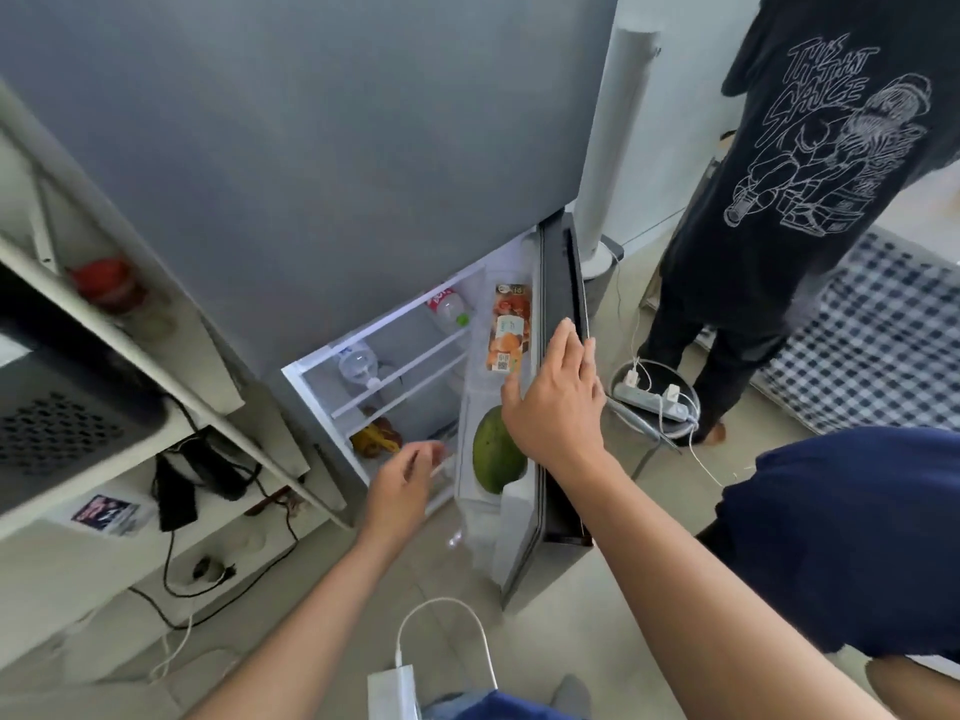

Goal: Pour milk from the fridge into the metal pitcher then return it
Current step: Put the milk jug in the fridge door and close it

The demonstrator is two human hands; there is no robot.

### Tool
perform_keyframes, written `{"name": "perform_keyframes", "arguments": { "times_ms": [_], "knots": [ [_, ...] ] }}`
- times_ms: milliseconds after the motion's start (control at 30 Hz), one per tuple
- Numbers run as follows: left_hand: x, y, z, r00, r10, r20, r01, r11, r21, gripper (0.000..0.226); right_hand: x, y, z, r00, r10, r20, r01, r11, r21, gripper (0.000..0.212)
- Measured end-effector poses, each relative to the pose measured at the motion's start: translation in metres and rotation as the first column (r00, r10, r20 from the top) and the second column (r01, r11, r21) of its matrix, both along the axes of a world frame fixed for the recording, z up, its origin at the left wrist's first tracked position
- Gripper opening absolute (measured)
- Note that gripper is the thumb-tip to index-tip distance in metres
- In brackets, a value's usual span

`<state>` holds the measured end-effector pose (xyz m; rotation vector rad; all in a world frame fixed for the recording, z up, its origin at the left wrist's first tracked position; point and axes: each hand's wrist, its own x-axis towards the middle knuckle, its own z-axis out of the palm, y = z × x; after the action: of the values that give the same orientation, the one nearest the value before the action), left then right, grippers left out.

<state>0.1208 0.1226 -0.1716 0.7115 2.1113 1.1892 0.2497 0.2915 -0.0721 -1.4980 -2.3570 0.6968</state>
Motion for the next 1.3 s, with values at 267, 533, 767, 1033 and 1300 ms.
{"name": "perform_keyframes", "arguments": {
  "times_ms": [267, 533, 767, 1033, 1300],
  "knots": [
    [0.013, -0.047, 0.099, 0.924, -0.005, -0.381, 0.098, 0.970, 0.223, 0.032, -0.024, -0.003, 0.003, 0.986, 0.163, -0.031, -0.165, 0.979, -0.118, 0.095],
    [0.020, -0.062, 0.101, 0.792, -0.108, -0.601, 0.285, 0.936, 0.206, 0.033, -0.042, 0.004, 0.001, 0.957, 0.289, 0.014, -0.287, 0.956, -0.063, 0.086],
    [-0.005, -0.058, 0.084, 0.574, -0.052, -0.817, 0.115, 0.993, 0.017, 0.042, -0.051, 0.002, -0.010, 0.867, 0.477, 0.145, -0.478, 0.878, -0.030, 0.078],
    [-0.011, -0.040, 0.079, 0.538, -0.224, -0.813, -0.037, 0.957, -0.288, 0.064, -0.073, -0.001, -0.017, 0.757, 0.609, 0.237, -0.641, 0.762, 0.088, 0.070],
    [-0.045, -0.022, 0.079, 0.669, -0.170, -0.724, -0.133, 0.930, -0.342, 0.074, -0.109, 0.008, -0.013, 0.715, 0.647, 0.266, -0.671, 0.741, 0.002, 0.071]
  ]
}}
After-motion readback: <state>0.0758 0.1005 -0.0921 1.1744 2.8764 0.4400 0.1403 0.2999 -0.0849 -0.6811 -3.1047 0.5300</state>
